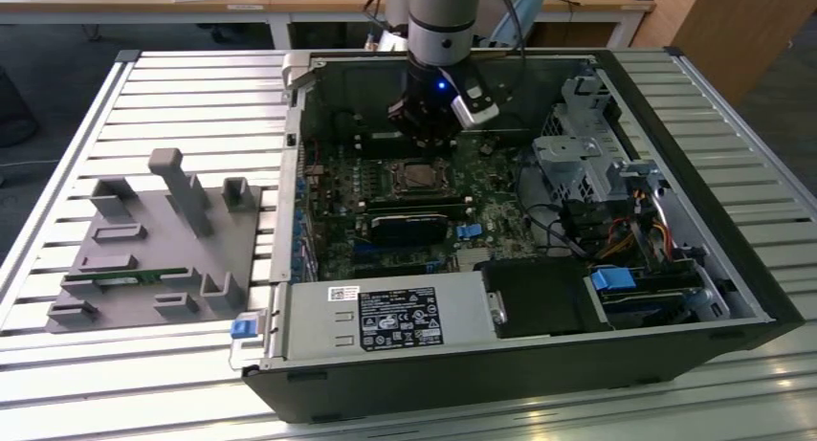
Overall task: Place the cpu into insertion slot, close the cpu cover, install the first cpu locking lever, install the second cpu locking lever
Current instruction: 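Install the first cpu locking lever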
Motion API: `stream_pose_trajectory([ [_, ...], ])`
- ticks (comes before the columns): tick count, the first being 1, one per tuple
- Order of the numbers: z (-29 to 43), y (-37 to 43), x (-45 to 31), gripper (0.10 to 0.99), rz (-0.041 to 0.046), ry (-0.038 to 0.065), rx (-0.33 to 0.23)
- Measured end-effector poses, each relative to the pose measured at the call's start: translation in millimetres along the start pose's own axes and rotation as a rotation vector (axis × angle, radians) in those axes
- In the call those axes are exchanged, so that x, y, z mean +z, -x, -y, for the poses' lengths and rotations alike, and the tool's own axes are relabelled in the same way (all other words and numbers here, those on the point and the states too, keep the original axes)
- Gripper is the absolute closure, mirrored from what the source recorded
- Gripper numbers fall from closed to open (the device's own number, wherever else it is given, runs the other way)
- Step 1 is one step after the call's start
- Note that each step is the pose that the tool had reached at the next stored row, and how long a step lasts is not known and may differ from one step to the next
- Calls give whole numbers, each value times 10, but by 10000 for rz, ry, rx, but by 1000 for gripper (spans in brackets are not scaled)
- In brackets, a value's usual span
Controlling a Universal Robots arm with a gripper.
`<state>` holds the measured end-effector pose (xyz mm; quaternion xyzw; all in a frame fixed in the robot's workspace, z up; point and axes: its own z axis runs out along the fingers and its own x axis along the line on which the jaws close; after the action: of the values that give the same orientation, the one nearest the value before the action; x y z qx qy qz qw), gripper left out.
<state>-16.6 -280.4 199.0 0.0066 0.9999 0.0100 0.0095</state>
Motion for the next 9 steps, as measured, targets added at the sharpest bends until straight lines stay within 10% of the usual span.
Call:
stream_pose_trajectory([
  [9,1,8,34,973,-8,-62,0],
])
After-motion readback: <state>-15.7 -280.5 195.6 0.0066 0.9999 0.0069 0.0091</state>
